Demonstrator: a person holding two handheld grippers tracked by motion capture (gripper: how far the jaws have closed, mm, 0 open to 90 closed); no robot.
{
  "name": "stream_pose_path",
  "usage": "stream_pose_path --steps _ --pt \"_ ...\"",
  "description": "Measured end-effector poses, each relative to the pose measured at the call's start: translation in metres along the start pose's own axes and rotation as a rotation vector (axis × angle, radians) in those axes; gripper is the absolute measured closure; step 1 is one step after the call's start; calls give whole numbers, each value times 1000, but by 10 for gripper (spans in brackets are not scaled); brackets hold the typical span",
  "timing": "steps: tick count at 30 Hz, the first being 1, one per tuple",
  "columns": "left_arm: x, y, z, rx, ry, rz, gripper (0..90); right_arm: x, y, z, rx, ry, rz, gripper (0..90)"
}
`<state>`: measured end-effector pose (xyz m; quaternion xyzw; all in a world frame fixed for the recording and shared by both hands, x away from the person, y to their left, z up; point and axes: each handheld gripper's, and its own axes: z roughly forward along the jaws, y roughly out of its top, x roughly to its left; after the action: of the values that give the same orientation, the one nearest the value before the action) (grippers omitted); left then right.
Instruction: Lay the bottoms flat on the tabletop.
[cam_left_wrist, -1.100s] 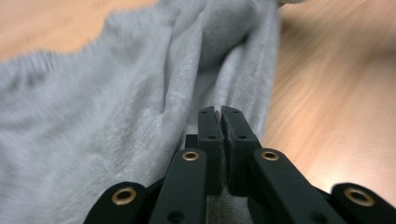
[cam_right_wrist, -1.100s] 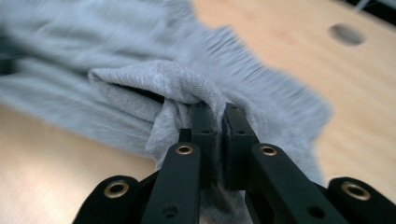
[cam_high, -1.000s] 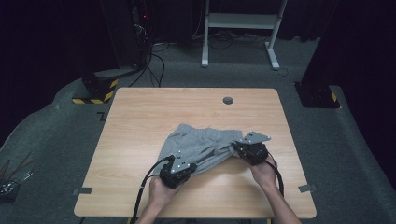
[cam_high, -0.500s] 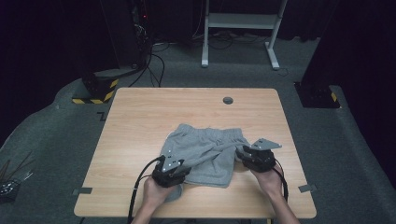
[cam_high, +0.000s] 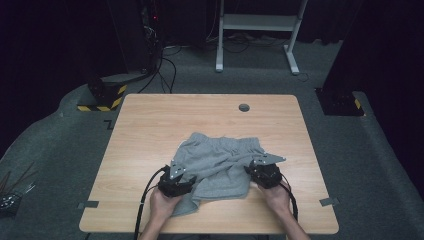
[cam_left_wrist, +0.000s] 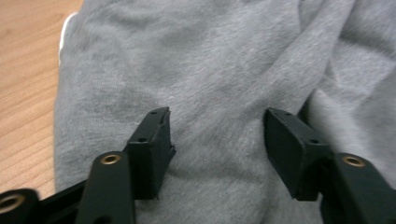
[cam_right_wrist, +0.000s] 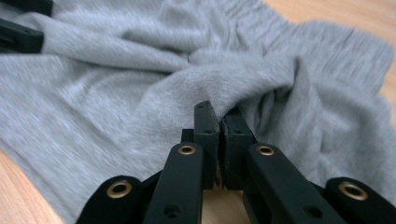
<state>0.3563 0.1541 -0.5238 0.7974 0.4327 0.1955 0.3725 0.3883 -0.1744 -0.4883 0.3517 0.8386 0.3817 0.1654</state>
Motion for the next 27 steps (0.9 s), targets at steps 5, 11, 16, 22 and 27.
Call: stream_pose_path --steps 5,11,16,22,27 --pt "0 0 2 9 -6 -1 363 11 34 -12 -65 -14 -80 875" --pt "-4 1 3 20 5 27 320 28 73 11 -36 2 -133 871" --pt "-4 1 3 22 13 34 312 41 84 65 77 47 -143 814" --pt "-4 1 3 21 15 33 313 41 73 69 106 104 -126 600" --pt "-4 1 3 21 15 33 313 33 54 9 4 79 -125 628"
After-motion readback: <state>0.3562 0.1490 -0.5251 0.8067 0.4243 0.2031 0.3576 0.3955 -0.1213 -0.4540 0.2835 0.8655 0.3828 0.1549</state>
